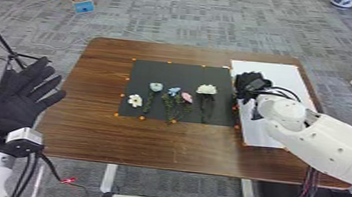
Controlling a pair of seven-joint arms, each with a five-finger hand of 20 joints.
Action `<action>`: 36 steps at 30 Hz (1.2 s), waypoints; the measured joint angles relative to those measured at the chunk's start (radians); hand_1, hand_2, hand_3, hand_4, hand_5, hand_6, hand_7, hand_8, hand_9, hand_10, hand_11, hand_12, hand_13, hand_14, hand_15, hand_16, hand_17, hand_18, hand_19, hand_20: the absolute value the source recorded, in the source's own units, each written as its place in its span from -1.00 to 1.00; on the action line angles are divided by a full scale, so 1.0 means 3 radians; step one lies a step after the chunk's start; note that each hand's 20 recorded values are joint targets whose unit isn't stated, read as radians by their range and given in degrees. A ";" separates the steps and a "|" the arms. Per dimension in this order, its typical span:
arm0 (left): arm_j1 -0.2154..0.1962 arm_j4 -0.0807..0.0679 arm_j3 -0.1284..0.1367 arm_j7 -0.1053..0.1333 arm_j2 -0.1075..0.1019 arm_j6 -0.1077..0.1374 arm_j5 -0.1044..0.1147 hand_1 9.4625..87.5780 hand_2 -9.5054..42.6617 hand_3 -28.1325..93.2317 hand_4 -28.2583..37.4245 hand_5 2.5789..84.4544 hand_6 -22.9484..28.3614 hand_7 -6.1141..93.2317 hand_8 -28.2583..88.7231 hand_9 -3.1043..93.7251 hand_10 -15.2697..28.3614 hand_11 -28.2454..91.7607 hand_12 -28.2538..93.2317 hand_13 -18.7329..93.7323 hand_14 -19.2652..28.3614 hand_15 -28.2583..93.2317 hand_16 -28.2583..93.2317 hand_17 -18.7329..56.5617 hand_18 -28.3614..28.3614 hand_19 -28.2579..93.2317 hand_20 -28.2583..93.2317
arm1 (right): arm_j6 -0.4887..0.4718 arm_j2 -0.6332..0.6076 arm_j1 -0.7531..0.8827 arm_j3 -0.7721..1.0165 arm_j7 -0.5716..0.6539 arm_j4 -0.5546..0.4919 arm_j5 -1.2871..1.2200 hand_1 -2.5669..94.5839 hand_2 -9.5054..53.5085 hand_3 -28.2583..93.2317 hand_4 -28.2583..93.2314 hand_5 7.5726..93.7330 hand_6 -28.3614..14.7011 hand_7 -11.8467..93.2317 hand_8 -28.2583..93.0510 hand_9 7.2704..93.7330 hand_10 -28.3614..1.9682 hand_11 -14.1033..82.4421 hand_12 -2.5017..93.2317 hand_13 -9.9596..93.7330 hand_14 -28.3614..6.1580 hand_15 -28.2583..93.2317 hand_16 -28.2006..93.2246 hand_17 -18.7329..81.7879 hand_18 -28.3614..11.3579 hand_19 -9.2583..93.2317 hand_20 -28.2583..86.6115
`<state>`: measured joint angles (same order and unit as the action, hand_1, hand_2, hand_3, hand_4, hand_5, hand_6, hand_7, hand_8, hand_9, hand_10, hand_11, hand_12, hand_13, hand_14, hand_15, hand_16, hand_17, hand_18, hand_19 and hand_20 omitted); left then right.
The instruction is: Arrange flowers
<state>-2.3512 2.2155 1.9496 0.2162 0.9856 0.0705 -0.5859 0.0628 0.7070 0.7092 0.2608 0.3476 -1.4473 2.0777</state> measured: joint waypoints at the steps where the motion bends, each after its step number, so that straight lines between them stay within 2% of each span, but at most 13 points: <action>1: 0.0000 0.0000 0.0000 0.0000 0.0000 0.0000 0.0000 -0.71 -0.79 0.53 -1.00 -0.39 -0.01 -0.57 -0.66 -0.45 0.17 -0.32 -0.28 -0.32 0.39 -0.35 -0.46 -0.80 0.79 0.12 -0.39 | -0.0001 -0.0031 0.0024 0.0017 -0.0028 -0.0067 0.0003 0.09 -1.00 0.80 -1.00 0.55 0.49 0.05 -0.52 0.84 0.60 -0.31 0.13 0.53 0.31 0.73 0.04 0.03 -0.59 0.82 0.41; 10: 0.0004 -0.0001 0.0000 -0.0002 0.0000 -0.0001 0.0001 -0.71 -0.79 0.53 -1.00 -0.38 -0.01 -0.57 -0.66 -0.45 0.18 -0.32 -0.28 -0.32 0.39 -0.34 -0.46 -0.80 0.79 0.12 -0.39 | -0.0051 -0.0180 0.0218 0.0184 -0.0241 -0.0386 0.0012 0.09 -1.00 0.81 -1.00 0.55 0.50 0.05 -0.52 0.84 0.60 -0.31 0.13 0.53 0.31 0.73 0.04 0.02 -0.59 0.82 0.41; 28: 0.0003 0.0001 0.0003 -0.0001 0.0005 -0.0001 0.0001 -0.71 -0.78 0.53 -1.00 -0.39 -0.01 -0.57 -0.66 -0.45 0.17 -0.32 -0.28 -0.32 0.39 -0.35 -0.46 -0.80 0.79 0.12 -0.39 | -0.0067 -0.0121 0.0399 0.0293 -0.0290 -0.0472 0.0063 0.05 -1.00 0.80 -1.00 0.51 0.52 0.06 -0.51 0.83 0.58 -0.33 0.11 0.51 0.30 0.73 0.04 0.01 -0.59 0.82 0.42; 32: 0.0004 0.0000 0.0002 -0.0001 0.0005 0.0000 0.0001 -0.71 -0.79 0.53 -1.00 -0.38 -0.01 -0.57 -0.66 -0.45 0.17 -0.32 -0.28 -0.32 0.39 -0.35 -0.46 -0.80 0.79 0.12 -0.39 | -0.0109 -0.0105 0.0470 0.0377 -0.0320 -0.0517 0.0068 -0.05 -1.00 0.74 -1.00 0.38 0.50 0.05 -0.50 0.71 0.59 -0.34 0.07 0.46 0.29 0.74 0.04 -0.02 -0.58 0.81 0.43; 34: 0.0004 0.0000 0.0003 -0.0001 0.0007 0.0000 0.0001 -0.71 -0.79 0.54 -1.00 -0.38 -0.01 -0.57 -0.66 -0.45 0.17 -0.32 -0.28 -0.32 0.38 -0.35 -0.46 -0.80 0.79 0.12 -0.39 | -0.0145 -0.0105 0.0504 0.0414 -0.0327 -0.0543 0.0097 -0.10 -1.00 0.75 -1.00 0.30 0.46 0.02 -0.51 0.58 0.54 -0.24 -0.04 0.44 0.28 0.75 0.04 -0.04 -0.58 0.79 0.44; 35: 0.0003 0.0000 0.0003 -0.0001 0.0008 0.0000 0.0001 -0.71 -0.79 0.53 -1.00 -0.38 -0.01 -0.57 -0.66 -0.45 0.17 -0.32 -0.28 -0.32 0.38 -0.35 -0.46 -0.80 0.79 0.12 -0.39 | -0.0156 -0.0105 0.0516 0.0425 -0.0327 -0.0553 0.0121 -0.16 -1.00 0.79 -1.00 0.24 0.44 -0.04 -0.56 0.45 0.46 -0.13 -0.15 0.42 0.28 0.76 0.03 -0.05 -0.59 0.79 0.45; 36: 0.0003 0.0000 0.0004 -0.0001 0.0009 0.0000 0.0001 -0.71 -0.79 0.54 -1.00 -0.38 -0.01 -0.57 -0.66 -0.45 0.17 -0.32 -0.28 -0.32 0.38 -0.35 -0.46 -0.80 0.79 0.12 -0.39 | -0.0162 -0.0107 0.0525 0.0434 -0.0326 -0.0561 0.0153 -0.20 -1.00 0.83 -1.00 0.21 0.43 -0.08 -0.69 0.39 0.38 -0.06 -0.24 0.41 0.26 0.76 0.03 -0.06 -0.60 0.79 0.45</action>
<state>-2.3504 2.2157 1.9508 0.2160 0.9882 0.0705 -0.5857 0.0142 0.6749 0.8667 0.3911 0.2499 -1.6156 2.1236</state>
